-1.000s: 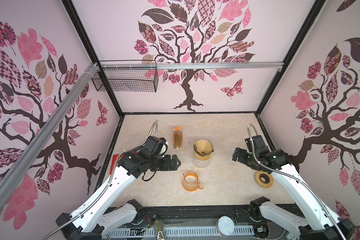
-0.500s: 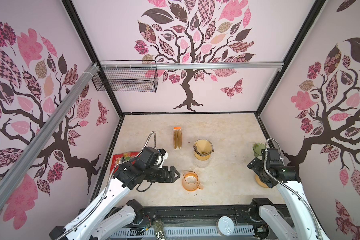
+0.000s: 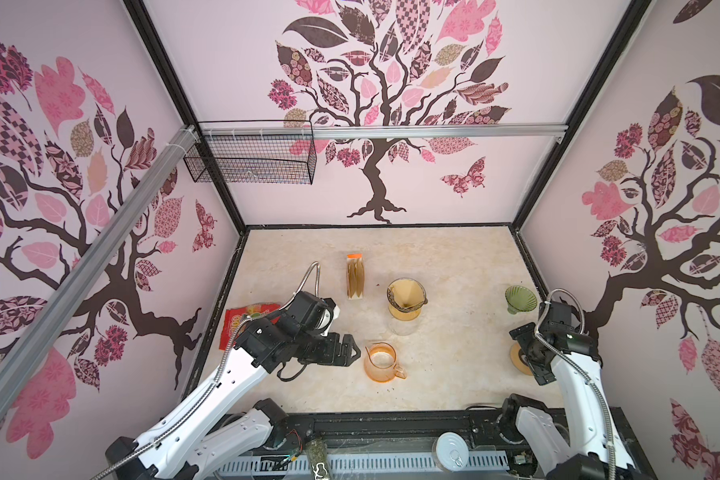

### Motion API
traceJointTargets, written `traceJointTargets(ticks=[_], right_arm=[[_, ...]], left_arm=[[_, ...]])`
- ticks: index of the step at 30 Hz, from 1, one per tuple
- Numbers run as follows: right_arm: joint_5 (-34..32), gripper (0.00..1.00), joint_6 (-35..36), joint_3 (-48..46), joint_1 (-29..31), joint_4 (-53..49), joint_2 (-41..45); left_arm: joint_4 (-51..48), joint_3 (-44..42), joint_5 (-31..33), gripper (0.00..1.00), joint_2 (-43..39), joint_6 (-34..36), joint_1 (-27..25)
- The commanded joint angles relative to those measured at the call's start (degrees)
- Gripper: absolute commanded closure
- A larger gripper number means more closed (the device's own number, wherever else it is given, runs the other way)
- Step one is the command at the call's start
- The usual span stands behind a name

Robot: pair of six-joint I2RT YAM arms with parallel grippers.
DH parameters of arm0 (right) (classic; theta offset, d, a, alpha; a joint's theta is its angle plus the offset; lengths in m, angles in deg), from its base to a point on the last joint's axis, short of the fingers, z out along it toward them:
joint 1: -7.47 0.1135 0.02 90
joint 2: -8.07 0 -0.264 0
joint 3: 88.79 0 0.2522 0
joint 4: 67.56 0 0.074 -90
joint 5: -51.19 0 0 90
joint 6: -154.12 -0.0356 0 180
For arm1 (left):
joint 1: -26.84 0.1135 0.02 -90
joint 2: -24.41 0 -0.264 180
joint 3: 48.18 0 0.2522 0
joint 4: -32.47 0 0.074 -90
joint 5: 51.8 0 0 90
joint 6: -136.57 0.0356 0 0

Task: Place the coffee filter in the dripper
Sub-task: 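Move the right gripper toward the bamboo ring with the brown centre, then lower the open right gripper over the edge of the bamboo ring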

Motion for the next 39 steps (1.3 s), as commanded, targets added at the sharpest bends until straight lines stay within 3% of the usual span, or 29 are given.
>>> traceJointTargets(ticks=[1, 15, 24, 39], right_arm=[[-0.7, 0.0, -5.4, -3.6, -0.8, 1.6, 1.4], [-1.7, 0.0, -10.1, -12.8, -1.0, 7.9, 2.8], [0.7, 0.0, -9.9, -17.9, -1.0, 18.2, 5.2], [-1.2, 0.03, -8.4, -20.3, -0.9, 23.2, 9.0]], left_arm=[[-2.0, 4.5, 3.2, 0.02, 1.2, 2.7, -1.7], [-2.8, 5.6, 3.3, 0.02, 5.5, 2.2, -4.1], [-2.8, 6.2, 2.8, 0.02, 6.9, 2.1, -4.3], [-4.2, 8.0, 3.1, 0.02, 9.1, 2.8, -4.9]])
